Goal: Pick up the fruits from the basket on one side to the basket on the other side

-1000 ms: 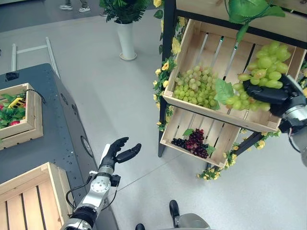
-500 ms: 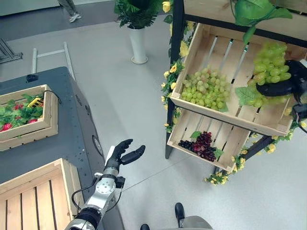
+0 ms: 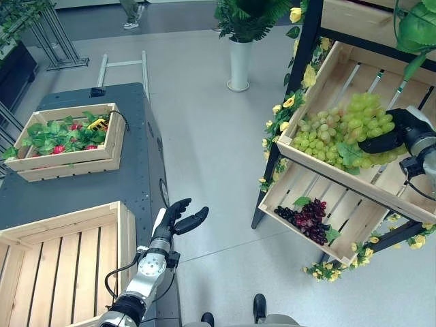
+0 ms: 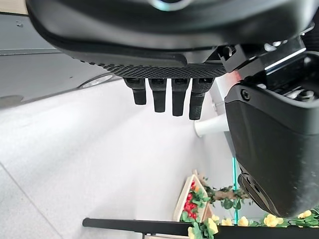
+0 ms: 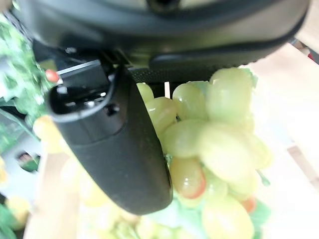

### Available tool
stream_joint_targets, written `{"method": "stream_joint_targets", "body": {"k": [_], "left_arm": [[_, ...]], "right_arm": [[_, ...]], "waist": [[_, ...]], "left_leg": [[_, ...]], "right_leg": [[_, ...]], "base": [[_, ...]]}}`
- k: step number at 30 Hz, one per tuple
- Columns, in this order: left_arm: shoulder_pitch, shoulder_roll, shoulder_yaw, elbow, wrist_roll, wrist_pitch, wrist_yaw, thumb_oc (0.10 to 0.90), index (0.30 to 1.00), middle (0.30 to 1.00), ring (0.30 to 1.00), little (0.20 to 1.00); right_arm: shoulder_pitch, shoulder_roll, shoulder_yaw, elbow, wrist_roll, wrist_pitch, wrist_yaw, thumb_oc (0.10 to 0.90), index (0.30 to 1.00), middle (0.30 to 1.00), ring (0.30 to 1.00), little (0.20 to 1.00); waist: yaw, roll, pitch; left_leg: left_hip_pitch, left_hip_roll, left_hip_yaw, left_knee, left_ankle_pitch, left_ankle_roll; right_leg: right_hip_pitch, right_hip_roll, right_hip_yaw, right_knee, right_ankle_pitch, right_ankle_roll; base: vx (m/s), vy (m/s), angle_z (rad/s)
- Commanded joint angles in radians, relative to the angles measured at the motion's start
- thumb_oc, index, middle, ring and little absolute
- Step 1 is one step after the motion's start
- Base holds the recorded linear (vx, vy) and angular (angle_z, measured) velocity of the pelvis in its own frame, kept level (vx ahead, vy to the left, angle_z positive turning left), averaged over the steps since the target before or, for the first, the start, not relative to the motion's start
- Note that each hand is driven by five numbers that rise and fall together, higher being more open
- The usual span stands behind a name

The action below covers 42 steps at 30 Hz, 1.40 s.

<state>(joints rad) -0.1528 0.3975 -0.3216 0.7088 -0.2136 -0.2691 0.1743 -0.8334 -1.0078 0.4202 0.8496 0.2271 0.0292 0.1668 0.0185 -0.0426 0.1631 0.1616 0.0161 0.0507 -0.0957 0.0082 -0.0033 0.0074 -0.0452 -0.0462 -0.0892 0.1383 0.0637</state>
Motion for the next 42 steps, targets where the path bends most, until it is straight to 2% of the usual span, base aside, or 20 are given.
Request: {"method": "stream_joint_targets", "body": {"k": [1, 6, 14, 18, 19, 21, 22, 23, 28, 35, 37, 40, 42], "left_arm": [[-0.09, 0.044, -0.059, -0.048, -0.033, -0.095, 0.007, 0.8, 0.9, 0.9, 0.9, 0.9], [-0.099, 0.047, -0.057, -0.041, -0.033, -0.086, 0.006, 0.8, 0.9, 0.9, 0.9, 0.9], [-0.109, 0.063, -0.052, -0.041, -0.017, -0.071, -0.009, 0.8, 0.9, 0.9, 0.9, 0.9], [-0.108, 0.07, -0.046, -0.042, -0.008, -0.064, -0.006, 0.8, 0.9, 0.9, 0.9, 0.9], [-0.102, 0.074, -0.039, -0.04, -0.008, -0.064, -0.008, 0.8, 0.9, 0.9, 0.9, 0.9], [-0.096, 0.077, -0.028, -0.04, -0.006, -0.063, -0.01, 0.8, 0.9, 0.9, 0.9, 0.9], [-0.088, 0.075, -0.015, -0.031, -0.002, -0.068, -0.012, 0.8, 0.9, 0.9, 0.9, 0.9], [-0.087, 0.075, -0.011, -0.028, -0.002, -0.069, -0.014, 0.8, 0.9, 0.9, 0.9, 0.9], [-0.06, 0.059, 0.04, -0.015, 0.028, -0.07, -0.013, 0.8, 0.9, 0.9, 0.9, 0.9], [-0.058, 0.047, 0.073, 0.012, 0.057, -0.072, -0.007, 0.8, 0.9, 0.9, 0.9, 0.9], [-0.06, 0.048, 0.075, 0.013, 0.06, -0.072, -0.005, 0.8, 0.9, 0.9, 0.9, 0.9], [-0.063, 0.046, 0.085, 0.016, 0.059, -0.069, -0.004, 0.8, 0.9, 0.9, 0.9, 0.9], [-0.071, 0.042, 0.085, 0.028, 0.057, -0.071, -0.003, 0.8, 0.9, 0.9, 0.9, 0.9]], "right_arm": [[-0.246, -0.062, 0.039, 0.114, -0.076, 0.03, 0.016, 0.8, 0.9, 0.9, 0.9, 0.9], [-0.267, -0.076, 0.07, 0.147, -0.136, 0.09, 0.091, 0.8, 0.9, 0.9, 0.9, 0.9], [-0.269, -0.109, 0.112, 0.095, -0.184, 0.116, 0.167, 0.8, 0.9, 0.9, 0.9, 0.9], [-0.258, -0.143, 0.135, -0.007, -0.209, 0.121, 0.159, 0.8, 0.9, 0.9, 0.9, 0.9], [-0.247, -0.156, 0.132, -0.094, -0.162, 0.139, 0.14, 0.8, 0.9, 0.9, 0.9, 0.9], [-0.225, -0.167, 0.114, -0.174, -0.12, 0.135, 0.103, 0.8, 0.9, 0.9, 0.9, 0.9], [-0.19, -0.17, 0.074, -0.266, -0.084, 0.139, 0.072, 0.8, 0.9, 0.9, 0.9, 0.9], [-0.179, -0.17, 0.061, -0.288, -0.076, 0.128, 0.065, 0.8, 0.9, 0.9, 0.9, 0.9], [0.052, -0.135, -0.153, -0.624, -0.03, 0.073, -0.026, 0.8, 0.9, 0.9, 0.9, 0.9], [0.186, -0.087, -0.297, -0.919, 0.02, -0.04, -0.09, 0.8, 0.9, 0.9, 0.9, 0.9], [0.2, -0.082, -0.313, -0.96, 0.04, -0.055, -0.089, 0.8, 0.9, 0.9, 0.9, 0.9], [0.231, -0.05, -0.337, -1.036, 0.119, -0.088, -0.027, 0.8, 0.9, 0.9, 0.9, 0.9], [0.23, -0.026, -0.326, -1.077, 0.232, -0.069, 0.047, 0.8, 0.9, 0.9, 0.9, 0.9]], "waist": [[-0.005, -0.03, -0.084], [-0.012, -0.031, -0.083], [-0.029, -0.035, -0.082], [-0.045, -0.035, -0.08], [-0.053, -0.035, -0.079], [-0.061, -0.034, -0.08], [-0.069, -0.034, -0.079], [-0.071, -0.033, -0.079], [-0.097, -0.027, -0.073], [-0.112, -0.016, -0.075], [-0.113, -0.014, -0.075], [-0.115, -0.011, -0.079], [-0.113, -0.01, -0.081]], "left_leg": [[-0.024, -0.024, -0.004, 0.025, -0.119, 0.008], [-0.023, -0.023, 0.005, 0.028, -0.118, 0.01], [-0.02, -0.02, 0.021, 0.029, -0.117, 0.01], [-0.02, -0.017, 0.034, 0.026, -0.113, 0.009], [-0.019, -0.016, 0.039, 0.024, -0.112, 0.007], [-0.019, -0.015, 0.043, 0.023, -0.112, 0.006], [-0.02, -0.014, 0.047, 0.024, -0.112, 0.006], [-0.02, -0.014, 0.047, 0.024, -0.112, 0.005], [-0.02, -0.013, 0.056, 0.023, -0.114, 0.008], [-0.016, -0.014, 0.062, 0.022, -0.121, 0.009], [-0.016, -0.014, 0.063, 0.022, -0.122, 0.009], [-0.017, -0.015, 0.065, 0.028, -0.127, 0.007], [-0.017, -0.016, 0.063, 0.028, -0.127, 0.007]], "right_leg": [[0.101, 0.012, -0.031, 0.049, -0.193, 0.008], [0.097, 0.01, -0.023, 0.054, -0.193, 0.009], [0.092, 0.011, -0.007, 0.057, -0.188, 0.012], [0.088, 0.012, 0.003, 0.055, -0.183, 0.015], [0.086, 0.013, 0.007, 0.054, -0.182, 0.015], [0.083, 0.014, 0.011, 0.055, -0.182, 0.016], [0.081, 0.014, 0.016, 0.056, -0.181, 0.017], [0.081, 0.014, 0.018, 0.056, -0.181, 0.017], [0.077, 0.016, 0.032, 0.052, -0.181, 0.02], [0.079, 0.016, 0.043, 0.05, -0.184, 0.024], [0.079, 0.016, 0.044, 0.05, -0.184, 0.024], [0.08, 0.014, 0.042, 0.052, -0.188, 0.026], [0.081, 0.013, 0.041, 0.052, -0.188, 0.026]], "base": [[0.0, 0.0, 0.0], [0.01, -0.012, -0.03], [0.0, -0.005, -0.01], [0.0, -0.009, -0.09], [0.0, -0.009, -0.13], [0.0, -0.011, -0.06], [0.0, -0.011, -0.07], [-0.01, -0.01, -0.1], [-0.01, -0.004, -0.02], [-0.01, -0.005, -0.05], [-0.03, 0.001, -0.05], [-0.01, 0.001, -0.01], [0.0, 0.0, 0.0]]}}
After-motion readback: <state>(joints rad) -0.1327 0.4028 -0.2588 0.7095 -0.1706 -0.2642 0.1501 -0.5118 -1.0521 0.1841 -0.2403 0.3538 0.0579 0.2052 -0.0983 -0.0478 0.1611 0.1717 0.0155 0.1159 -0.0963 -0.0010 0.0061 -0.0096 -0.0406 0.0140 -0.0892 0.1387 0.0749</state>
